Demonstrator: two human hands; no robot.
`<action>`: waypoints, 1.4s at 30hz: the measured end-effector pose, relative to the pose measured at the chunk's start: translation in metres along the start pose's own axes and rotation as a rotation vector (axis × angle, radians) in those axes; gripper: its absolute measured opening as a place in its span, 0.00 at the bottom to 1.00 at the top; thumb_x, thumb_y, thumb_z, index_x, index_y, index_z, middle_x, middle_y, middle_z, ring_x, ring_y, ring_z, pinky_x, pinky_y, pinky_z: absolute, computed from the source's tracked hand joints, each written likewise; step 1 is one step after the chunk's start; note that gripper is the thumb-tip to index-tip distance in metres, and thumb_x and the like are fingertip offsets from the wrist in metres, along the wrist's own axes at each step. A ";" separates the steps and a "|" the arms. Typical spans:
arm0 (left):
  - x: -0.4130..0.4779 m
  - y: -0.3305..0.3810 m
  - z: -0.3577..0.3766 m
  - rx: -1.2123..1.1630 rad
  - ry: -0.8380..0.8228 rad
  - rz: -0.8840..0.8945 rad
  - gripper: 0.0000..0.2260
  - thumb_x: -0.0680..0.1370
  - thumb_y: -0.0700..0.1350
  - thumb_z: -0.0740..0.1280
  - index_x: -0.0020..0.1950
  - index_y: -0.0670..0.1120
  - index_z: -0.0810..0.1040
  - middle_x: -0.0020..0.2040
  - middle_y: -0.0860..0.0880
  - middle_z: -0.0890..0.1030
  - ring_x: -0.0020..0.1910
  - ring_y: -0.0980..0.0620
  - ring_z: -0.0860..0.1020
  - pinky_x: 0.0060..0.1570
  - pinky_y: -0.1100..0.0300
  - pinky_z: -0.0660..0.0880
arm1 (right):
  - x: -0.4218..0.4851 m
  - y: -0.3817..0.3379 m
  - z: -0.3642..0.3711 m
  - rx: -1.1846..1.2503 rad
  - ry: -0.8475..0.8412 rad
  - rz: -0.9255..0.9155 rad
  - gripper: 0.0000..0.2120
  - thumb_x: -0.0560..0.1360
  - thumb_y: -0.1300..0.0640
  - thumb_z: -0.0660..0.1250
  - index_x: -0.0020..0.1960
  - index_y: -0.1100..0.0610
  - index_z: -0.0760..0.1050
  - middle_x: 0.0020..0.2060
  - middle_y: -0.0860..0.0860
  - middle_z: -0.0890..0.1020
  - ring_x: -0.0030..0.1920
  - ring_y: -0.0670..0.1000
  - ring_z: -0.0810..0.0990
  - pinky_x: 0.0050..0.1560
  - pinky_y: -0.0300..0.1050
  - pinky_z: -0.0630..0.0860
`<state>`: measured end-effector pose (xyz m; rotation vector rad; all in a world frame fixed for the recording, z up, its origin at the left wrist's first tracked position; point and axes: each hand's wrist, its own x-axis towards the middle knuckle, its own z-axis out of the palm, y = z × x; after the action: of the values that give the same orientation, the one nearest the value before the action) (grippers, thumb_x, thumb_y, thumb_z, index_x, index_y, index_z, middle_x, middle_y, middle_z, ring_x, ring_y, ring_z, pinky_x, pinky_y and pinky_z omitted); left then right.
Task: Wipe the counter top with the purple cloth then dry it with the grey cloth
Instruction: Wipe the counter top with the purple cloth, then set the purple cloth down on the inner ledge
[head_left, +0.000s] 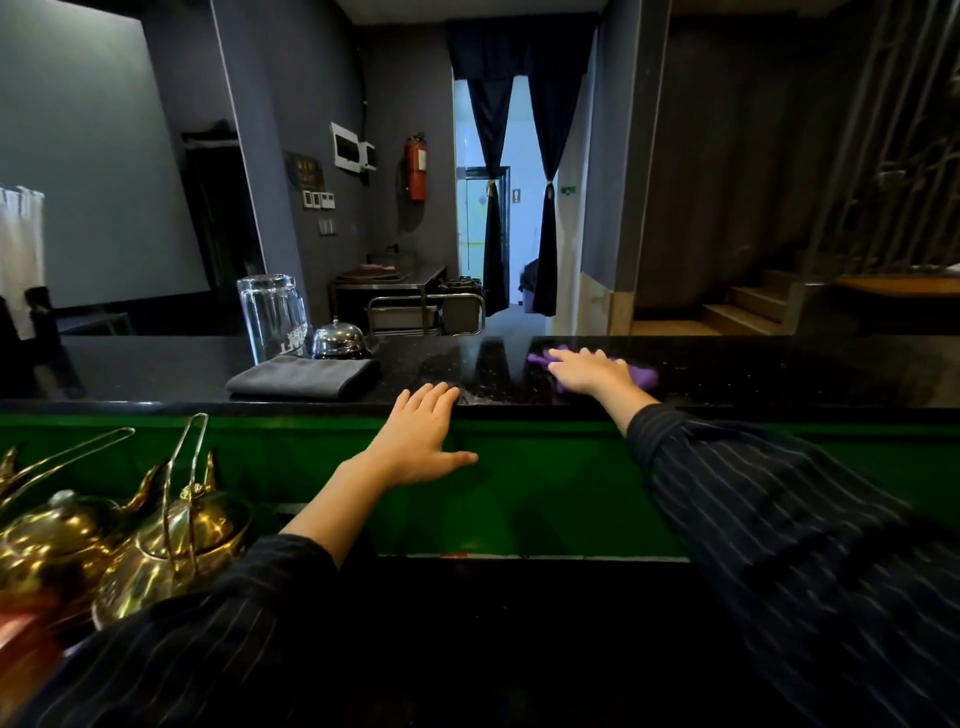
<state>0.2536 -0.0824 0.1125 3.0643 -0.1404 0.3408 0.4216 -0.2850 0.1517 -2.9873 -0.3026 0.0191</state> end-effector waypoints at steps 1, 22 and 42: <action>0.001 -0.001 -0.002 -0.064 0.016 0.004 0.39 0.74 0.58 0.66 0.76 0.42 0.52 0.77 0.43 0.56 0.77 0.46 0.53 0.75 0.48 0.45 | -0.003 -0.012 0.003 -0.007 0.022 0.068 0.27 0.80 0.43 0.51 0.78 0.43 0.54 0.78 0.57 0.57 0.77 0.61 0.55 0.75 0.61 0.50; -0.005 0.029 -0.020 -0.406 0.187 -0.208 0.34 0.70 0.33 0.63 0.75 0.41 0.57 0.65 0.38 0.74 0.62 0.40 0.74 0.59 0.54 0.70 | -0.102 -0.030 0.015 0.084 0.096 -0.697 0.38 0.69 0.67 0.63 0.74 0.44 0.57 0.62 0.57 0.77 0.59 0.62 0.77 0.56 0.55 0.73; -0.086 0.083 0.012 -1.657 0.080 -0.581 0.09 0.75 0.33 0.62 0.48 0.46 0.77 0.42 0.47 0.81 0.39 0.50 0.79 0.40 0.58 0.76 | -0.195 0.017 0.072 0.187 0.199 -0.987 0.50 0.69 0.58 0.74 0.79 0.61 0.46 0.78 0.58 0.58 0.73 0.57 0.66 0.67 0.43 0.65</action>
<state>0.1649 -0.1586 0.0855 1.3479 0.3139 0.1418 0.2323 -0.3305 0.0778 -2.3179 -1.5665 -0.3222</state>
